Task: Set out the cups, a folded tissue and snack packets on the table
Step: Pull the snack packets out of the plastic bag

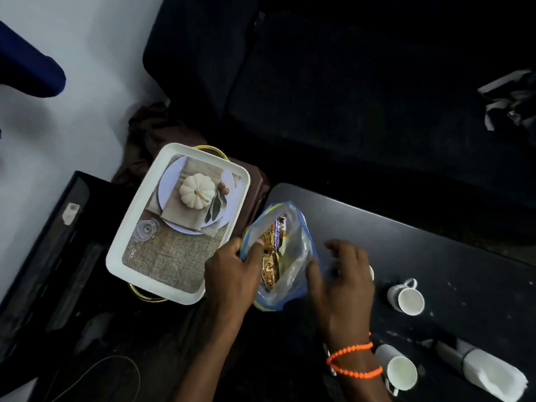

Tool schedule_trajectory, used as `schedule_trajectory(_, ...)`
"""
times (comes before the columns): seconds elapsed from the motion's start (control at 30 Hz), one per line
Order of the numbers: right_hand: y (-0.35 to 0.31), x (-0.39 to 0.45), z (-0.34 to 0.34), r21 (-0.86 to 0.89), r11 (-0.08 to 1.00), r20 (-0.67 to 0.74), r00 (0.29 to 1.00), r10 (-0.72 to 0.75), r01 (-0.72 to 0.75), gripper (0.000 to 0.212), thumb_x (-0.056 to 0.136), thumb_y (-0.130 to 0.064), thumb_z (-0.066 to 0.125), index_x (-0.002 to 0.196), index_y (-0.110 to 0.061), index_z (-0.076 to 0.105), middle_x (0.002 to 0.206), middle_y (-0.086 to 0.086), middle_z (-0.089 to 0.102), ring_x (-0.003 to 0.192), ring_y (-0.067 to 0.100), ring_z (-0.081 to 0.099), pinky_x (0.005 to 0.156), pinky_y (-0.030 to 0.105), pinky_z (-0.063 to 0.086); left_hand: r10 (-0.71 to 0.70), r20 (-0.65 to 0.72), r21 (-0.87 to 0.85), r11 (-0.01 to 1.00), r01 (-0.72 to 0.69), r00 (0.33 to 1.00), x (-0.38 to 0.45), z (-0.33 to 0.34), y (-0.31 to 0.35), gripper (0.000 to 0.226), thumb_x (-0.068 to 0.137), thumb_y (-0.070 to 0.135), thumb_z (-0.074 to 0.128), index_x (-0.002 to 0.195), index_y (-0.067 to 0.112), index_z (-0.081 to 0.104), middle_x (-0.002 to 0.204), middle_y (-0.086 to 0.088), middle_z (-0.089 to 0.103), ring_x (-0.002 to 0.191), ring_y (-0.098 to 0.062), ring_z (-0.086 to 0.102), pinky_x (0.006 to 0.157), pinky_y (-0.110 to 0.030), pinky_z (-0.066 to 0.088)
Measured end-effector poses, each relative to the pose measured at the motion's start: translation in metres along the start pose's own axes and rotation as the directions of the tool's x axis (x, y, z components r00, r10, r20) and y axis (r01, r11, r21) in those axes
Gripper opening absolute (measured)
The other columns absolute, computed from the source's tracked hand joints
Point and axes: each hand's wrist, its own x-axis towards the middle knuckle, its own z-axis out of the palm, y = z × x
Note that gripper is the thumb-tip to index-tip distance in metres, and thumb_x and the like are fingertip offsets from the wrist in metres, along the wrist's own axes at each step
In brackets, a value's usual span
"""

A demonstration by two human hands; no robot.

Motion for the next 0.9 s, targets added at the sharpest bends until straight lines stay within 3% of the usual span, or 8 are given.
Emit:
schedule_trajectory(0.1, -0.031, 0.005, 0.018, 0.098, 0.989, 0.212, 0.969, -0.125, 0.106, 0.015, 0.087, -0.016, 0.069, 0.1, -0.022, 0.072, 0.092, -0.006, 0.073, 0.083, 0.004, 0.067, 0.075, 0.005, 0.042, 0.03, 0.006, -0.007, 1.0, -0.03, 1.0, -0.005, 0.004, -0.003, 0.055, 0.091, 0.038, 0.07, 0.054, 0.018, 0.035, 0.05, -0.003, 0.042, 0.059, -0.033, 0.045, 0.059, -0.038, 0.035)
schedule_trajectory(0.17, -0.037, 0.018, 0.052, -0.038, 0.998, 0.391, 0.918, 0.063, -0.052, 0.023, 0.091, -0.023, 0.065, 0.112, -0.014, 0.068, 0.1, 0.006, 0.075, 0.094, 0.02, 0.069, 0.074, 0.014, 0.043, 0.05, 0.0, -0.025, 0.998, -0.05, 0.999, -0.006, 0.004, -0.004, 0.054, 0.094, 0.035, 0.069, 0.055, 0.017, 0.036, 0.053, -0.008, 0.05, 0.06, -0.034, 0.049, 0.06, -0.039, 0.035)
schedule_trajectory(0.23, -0.029, 0.033, 0.085, -0.2, 0.942, 0.507, 0.795, 0.334, -0.269, 0.05, 0.095, -0.03, 0.062, 0.135, -0.003, 0.052, 0.126, 0.016, 0.066, 0.117, 0.032, 0.062, 0.096, 0.03, 0.047, 0.064, -0.034, -0.058, 0.996, -0.065, 0.997, -0.005, 0.004, -0.008, 0.05, 0.096, 0.034, 0.066, 0.057, 0.016, 0.041, 0.058, -0.014, 0.058, 0.062, -0.036, 0.052, 0.06, -0.04, 0.037)
schedule_trajectory(0.33, -0.019, 0.045, 0.107, -0.331, 0.909, 0.613, 0.675, 0.412, -0.254, 0.043, 0.102, -0.021, 0.054, 0.14, -0.003, 0.052, 0.144, 0.018, 0.056, 0.134, 0.03, 0.051, 0.111, 0.031, 0.034, 0.043, -0.071, -0.096, 0.994, -0.05, 0.997, 0.0, 0.002, -0.017, 0.045, 0.098, 0.03, 0.064, 0.06, 0.014, 0.046, 0.056, -0.007, 0.056, 0.061, -0.033, 0.053, 0.059, -0.04, 0.038)
schedule_trajectory(0.5, -0.061, 0.038, 0.075, -0.203, 0.978, 0.456, 0.881, 0.126, -0.035, 0.03, 0.089, -0.035, 0.067, 0.117, -0.026, 0.065, 0.113, 0.001, 0.073, 0.107, 0.026, 0.067, 0.082, 0.029, 0.048, -0.04, -0.166, -0.194, 0.981, 0.007, 0.985, 0.02, -0.005, -0.034, 0.047, 0.1, 0.026, 0.063, 0.057, 0.018, 0.047, 0.055, 0.003, 0.053, 0.056, -0.005, 0.052, 0.059, -0.034, 0.028)
schedule_trajectory(0.63, -0.08, 0.018, -0.018, 0.169, 0.983, 0.454, 0.88, -0.136, 0.065, 0.039, 0.076, -0.026, 0.076, 0.112, -0.036, 0.066, 0.094, -0.016, 0.077, 0.087, 0.0, 0.073, 0.074, 0.013, 0.052, -0.137, -0.178, -0.23, 0.969, 0.095, 0.974, 0.042, -0.022, -0.057, 0.04, 0.1, 0.03, 0.064, 0.065, 0.009, 0.062, 0.064, -0.006, 0.065, 0.059, -0.016, 0.05, 0.063, -0.034, 0.028)
schedule_trajectory(0.8, -0.022, 0.052, -0.021, 0.163, 0.985, 0.024, 0.998, 0.056, -0.06, 0.046, 0.074, -0.019, 0.088, 0.114, -0.028, 0.067, 0.094, -0.016, 0.074, 0.086, 0.004, 0.072, 0.082, 0.025, 0.055, -0.05, -0.063, -0.316, 0.948, 0.027, 0.997, 0.045, -0.033, -0.074, 0.058, 0.094, 0.047, 0.066, 0.063, 0.001, 0.049, 0.057, -0.025, 0.052, 0.056, -0.041, 0.056, 0.057, -0.044, 0.045)
schedule_trajectory(0.9, 0.028, 0.067, 0.038, 0.127, 0.99, -0.055, 0.996, 0.063, -0.056, 0.04, 0.077, -0.003, 0.078, 0.113, -0.018, 0.067, 0.099, 0.0, 0.073, 0.093, 0.024, 0.071, 0.084, 0.026, 0.051, -0.028, -0.002, -0.417, 0.909, 0.024, 1.0, 0.041, -0.028, -0.078, 0.06, 0.088, 0.055, 0.067, 0.063, 0.004, 0.049, 0.049, -0.019, 0.046, 0.041, -0.029, 0.048, 0.053, -0.039, 0.046)
